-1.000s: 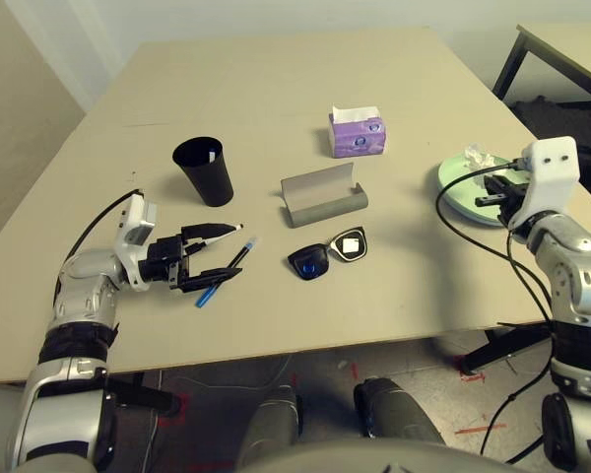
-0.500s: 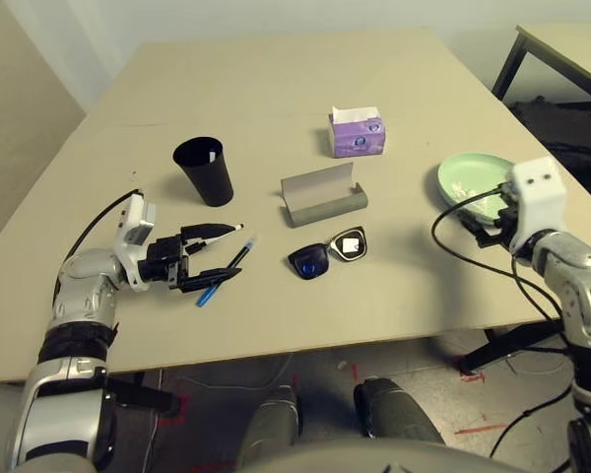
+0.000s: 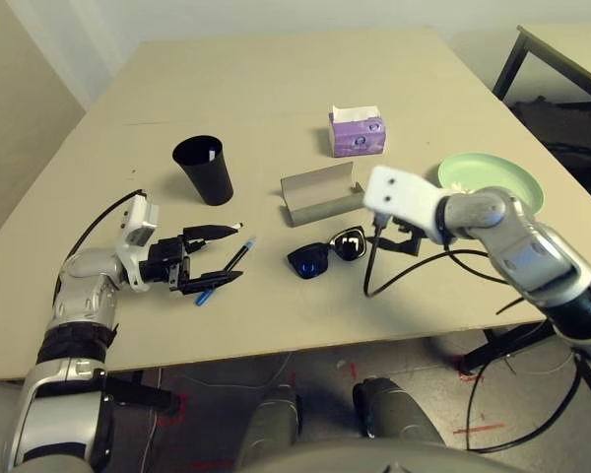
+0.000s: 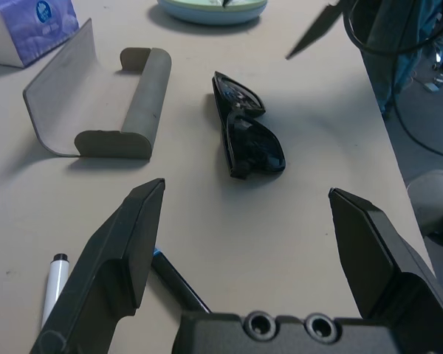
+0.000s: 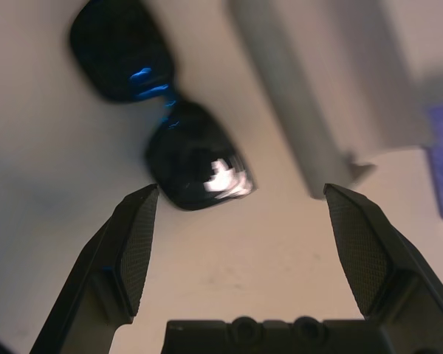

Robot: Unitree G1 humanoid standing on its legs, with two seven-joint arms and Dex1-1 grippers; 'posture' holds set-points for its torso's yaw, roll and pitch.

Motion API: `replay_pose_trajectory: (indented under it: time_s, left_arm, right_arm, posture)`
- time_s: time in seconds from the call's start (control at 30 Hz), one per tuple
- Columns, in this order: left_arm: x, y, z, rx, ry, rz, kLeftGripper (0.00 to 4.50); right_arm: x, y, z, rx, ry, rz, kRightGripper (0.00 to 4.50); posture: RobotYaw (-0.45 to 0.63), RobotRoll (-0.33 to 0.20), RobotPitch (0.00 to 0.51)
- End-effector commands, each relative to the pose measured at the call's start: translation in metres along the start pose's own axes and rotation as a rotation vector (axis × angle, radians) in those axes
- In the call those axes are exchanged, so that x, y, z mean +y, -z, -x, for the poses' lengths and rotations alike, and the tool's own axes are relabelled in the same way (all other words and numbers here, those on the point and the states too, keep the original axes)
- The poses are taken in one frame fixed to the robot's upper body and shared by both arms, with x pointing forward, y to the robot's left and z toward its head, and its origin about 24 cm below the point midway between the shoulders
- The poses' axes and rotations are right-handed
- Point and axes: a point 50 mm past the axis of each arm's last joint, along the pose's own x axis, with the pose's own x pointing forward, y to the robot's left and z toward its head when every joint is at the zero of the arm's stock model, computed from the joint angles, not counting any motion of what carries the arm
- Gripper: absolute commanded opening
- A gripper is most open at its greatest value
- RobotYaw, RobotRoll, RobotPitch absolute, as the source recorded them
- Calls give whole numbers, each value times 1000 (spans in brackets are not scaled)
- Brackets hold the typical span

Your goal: Organize and tidy the items on the table.

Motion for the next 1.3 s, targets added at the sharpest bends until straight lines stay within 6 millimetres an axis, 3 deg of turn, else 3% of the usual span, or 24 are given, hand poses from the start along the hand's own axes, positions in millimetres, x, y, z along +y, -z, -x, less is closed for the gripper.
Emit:
replay_pose_trajectory:
  time_s: [0.03,0.2,0.4,0.63,0.93,1.07,1.3]
  left_arm:
    - [-2,-1,5,7,-3,-5,4500]
    - [-3,-1,5,13,-2,-6,4500]
    - [-4,-2,5,15,0,-7,4500]
    - [-5,-2,5,18,8,-6,4500]
    - [-7,0,4,17,7,-2,4500]
    - [-8,0,4,15,4,-2,4500]
    - [-8,0,4,8,-3,-5,4500]
  right_arm:
    - [7,-13,-15,29,-64,66,4484]
    - [8,-27,-33,16,-67,99,4484]
    - [11,-27,-52,31,-77,187,4484]
    - [0,-17,-56,59,-69,247,4484]
    - [2,-24,-61,12,-98,230,4484]
    - [3,-26,-62,-2,-97,230,3528]
    - [3,-25,-66,11,-107,242,980]
  posture:
    - [-56,0,58]
    - [-54,0,56]
    - [-48,0,52]
    - [-48,0,53]
    - [-41,0,60]
    - [-38,0,61]
    - [-30,0,61]
